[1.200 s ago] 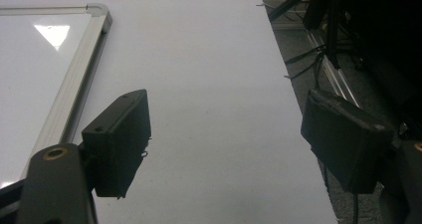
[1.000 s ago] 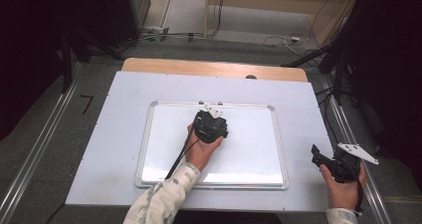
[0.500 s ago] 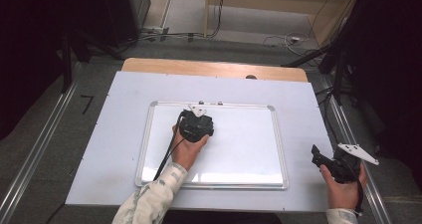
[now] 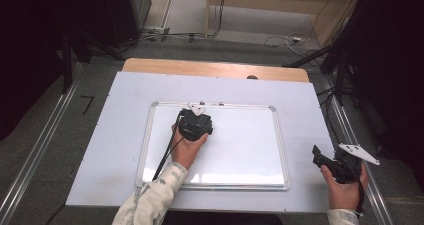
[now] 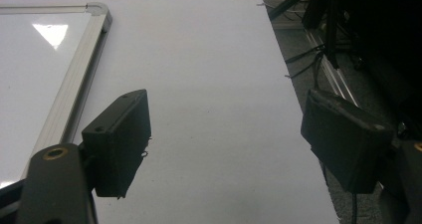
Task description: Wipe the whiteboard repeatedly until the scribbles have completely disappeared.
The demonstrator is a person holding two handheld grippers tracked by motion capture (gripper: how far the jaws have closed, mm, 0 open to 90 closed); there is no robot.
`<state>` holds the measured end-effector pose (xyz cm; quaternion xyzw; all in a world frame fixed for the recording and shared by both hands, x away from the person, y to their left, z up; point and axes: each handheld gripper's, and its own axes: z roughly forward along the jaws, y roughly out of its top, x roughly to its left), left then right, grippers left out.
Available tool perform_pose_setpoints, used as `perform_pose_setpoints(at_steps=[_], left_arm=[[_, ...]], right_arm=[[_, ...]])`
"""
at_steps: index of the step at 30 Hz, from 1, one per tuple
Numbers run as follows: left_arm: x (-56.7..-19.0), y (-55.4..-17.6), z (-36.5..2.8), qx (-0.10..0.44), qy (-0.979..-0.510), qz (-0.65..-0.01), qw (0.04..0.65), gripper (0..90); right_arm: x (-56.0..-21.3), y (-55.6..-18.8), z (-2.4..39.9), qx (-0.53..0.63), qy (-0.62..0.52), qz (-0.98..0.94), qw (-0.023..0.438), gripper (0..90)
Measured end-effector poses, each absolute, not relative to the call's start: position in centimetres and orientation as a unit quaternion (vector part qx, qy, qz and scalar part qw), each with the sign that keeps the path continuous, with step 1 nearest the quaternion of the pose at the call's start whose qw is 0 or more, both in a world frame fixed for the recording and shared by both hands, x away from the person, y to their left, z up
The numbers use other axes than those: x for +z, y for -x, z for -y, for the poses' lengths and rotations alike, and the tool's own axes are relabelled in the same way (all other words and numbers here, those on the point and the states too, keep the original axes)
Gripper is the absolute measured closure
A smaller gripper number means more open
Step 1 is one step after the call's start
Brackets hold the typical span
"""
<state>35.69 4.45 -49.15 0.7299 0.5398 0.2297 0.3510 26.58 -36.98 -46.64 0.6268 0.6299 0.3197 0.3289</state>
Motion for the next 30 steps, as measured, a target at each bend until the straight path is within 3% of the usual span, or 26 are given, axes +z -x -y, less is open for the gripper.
perform_pose_setpoints(at_steps=[30], left_arm=[[-49.2,-34.6,0.6,0.212,-0.755,-0.504,0.363,39.8]], right_arm=[[-46.7,-26.6,37.0,0.321,-0.626,-0.63,0.329,18.6]])
